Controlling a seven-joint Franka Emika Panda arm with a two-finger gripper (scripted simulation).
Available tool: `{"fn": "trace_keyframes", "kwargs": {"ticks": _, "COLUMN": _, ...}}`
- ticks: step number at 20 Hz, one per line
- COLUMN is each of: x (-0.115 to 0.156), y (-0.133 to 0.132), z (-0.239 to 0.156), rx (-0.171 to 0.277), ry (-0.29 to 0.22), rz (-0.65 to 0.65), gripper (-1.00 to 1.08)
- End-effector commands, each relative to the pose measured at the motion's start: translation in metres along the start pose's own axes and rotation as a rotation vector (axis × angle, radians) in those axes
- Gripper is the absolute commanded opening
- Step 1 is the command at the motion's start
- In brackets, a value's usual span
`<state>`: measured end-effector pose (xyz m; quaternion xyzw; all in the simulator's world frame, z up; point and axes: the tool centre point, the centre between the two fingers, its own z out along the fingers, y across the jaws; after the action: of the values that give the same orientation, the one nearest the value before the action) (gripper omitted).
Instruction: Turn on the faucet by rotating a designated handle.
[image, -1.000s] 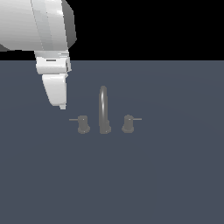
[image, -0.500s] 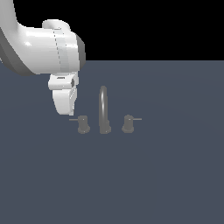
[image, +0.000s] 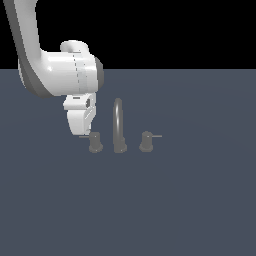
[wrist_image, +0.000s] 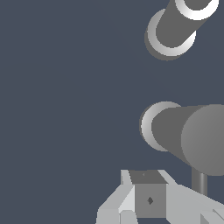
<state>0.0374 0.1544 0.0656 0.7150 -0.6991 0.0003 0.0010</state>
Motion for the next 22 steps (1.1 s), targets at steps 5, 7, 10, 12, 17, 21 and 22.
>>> {"fn": "trace_keyframes", "kwargs": {"ticks": 5, "x": 0.002, "y": -0.006, "z": 0.005, "rx": 0.001, "ry": -0.001, "rz": 0.023, "gripper": -1.00}}
{"fn": "trace_keyframes", "kwargs": {"ticks": 7, "x": 0.002, "y": -0.005, "z": 0.003, "rx": 0.001, "ry": -0.002, "rz": 0.019, "gripper": -1.00}}
{"fn": "trace_keyframes", "kwargs": {"ticks": 10, "x": 0.001, "y": -0.005, "z": 0.003, "rx": 0.001, "ry": -0.002, "rz": 0.016, "gripper": -1.00}}
{"fn": "trace_keyframes", "kwargs": {"ticks": 12, "x": 0.001, "y": -0.005, "z": 0.003, "rx": 0.001, "ry": -0.002, "rz": 0.016, "gripper": -1.00}}
{"fn": "trace_keyframes", "kwargs": {"ticks": 17, "x": -0.006, "y": 0.008, "z": 0.003, "rx": 0.001, "ry": -0.002, "rz": 0.016, "gripper": -1.00}}
{"fn": "trace_keyframes", "kwargs": {"ticks": 21, "x": -0.014, "y": 0.022, "z": 0.003, "rx": 0.001, "ry": -0.002, "rz": 0.016, "gripper": -1.00}}
{"fn": "trace_keyframes", "kwargs": {"ticks": 22, "x": -0.016, "y": 0.025, "z": 0.003, "rx": 0.001, "ry": -0.002, "rz": 0.016, "gripper": -1.00}}
